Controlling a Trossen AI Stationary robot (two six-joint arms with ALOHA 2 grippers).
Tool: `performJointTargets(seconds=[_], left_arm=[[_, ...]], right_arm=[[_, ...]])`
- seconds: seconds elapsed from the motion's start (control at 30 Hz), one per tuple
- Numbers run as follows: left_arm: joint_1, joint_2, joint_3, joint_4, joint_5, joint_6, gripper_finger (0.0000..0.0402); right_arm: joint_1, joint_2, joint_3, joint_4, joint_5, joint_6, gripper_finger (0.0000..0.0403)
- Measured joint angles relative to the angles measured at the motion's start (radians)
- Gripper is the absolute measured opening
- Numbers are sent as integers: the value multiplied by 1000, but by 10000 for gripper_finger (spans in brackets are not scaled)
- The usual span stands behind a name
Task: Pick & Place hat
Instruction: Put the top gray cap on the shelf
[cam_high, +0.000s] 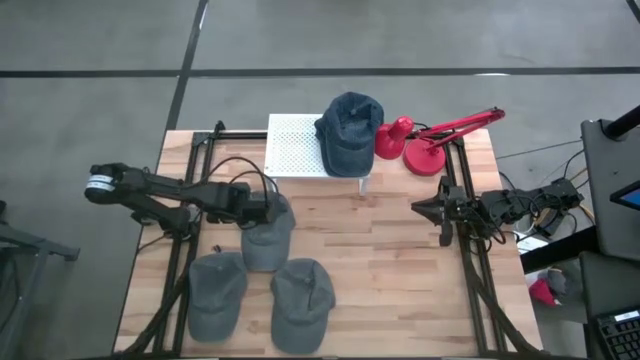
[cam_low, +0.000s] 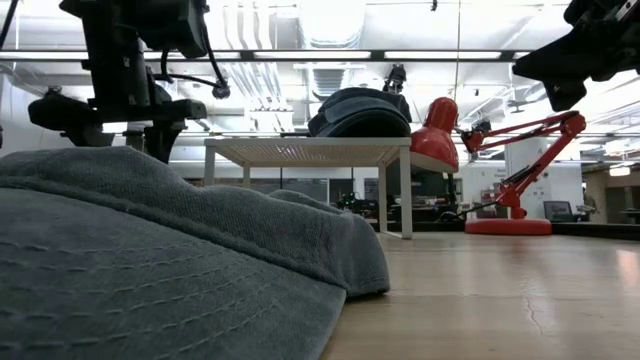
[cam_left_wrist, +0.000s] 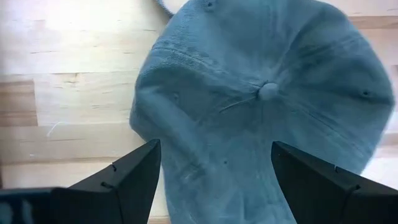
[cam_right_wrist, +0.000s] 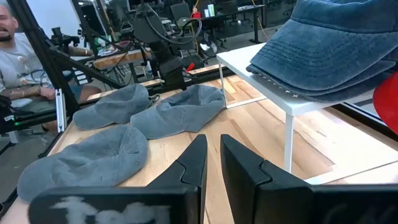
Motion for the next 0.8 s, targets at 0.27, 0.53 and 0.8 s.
performJointTargets(seconds=[0.27,0.53,0.8], left_arm=[[2,1,-39,-25,-1,-102,295],[3,2,-142,135,-2,-131,295],[4,2,-235,272,2,-164,293]], right_arm=[[0,0,0,-1,0,0,43],[0,1,0,-1,0,0,43],[0,1,0,-1,0,0,43]])
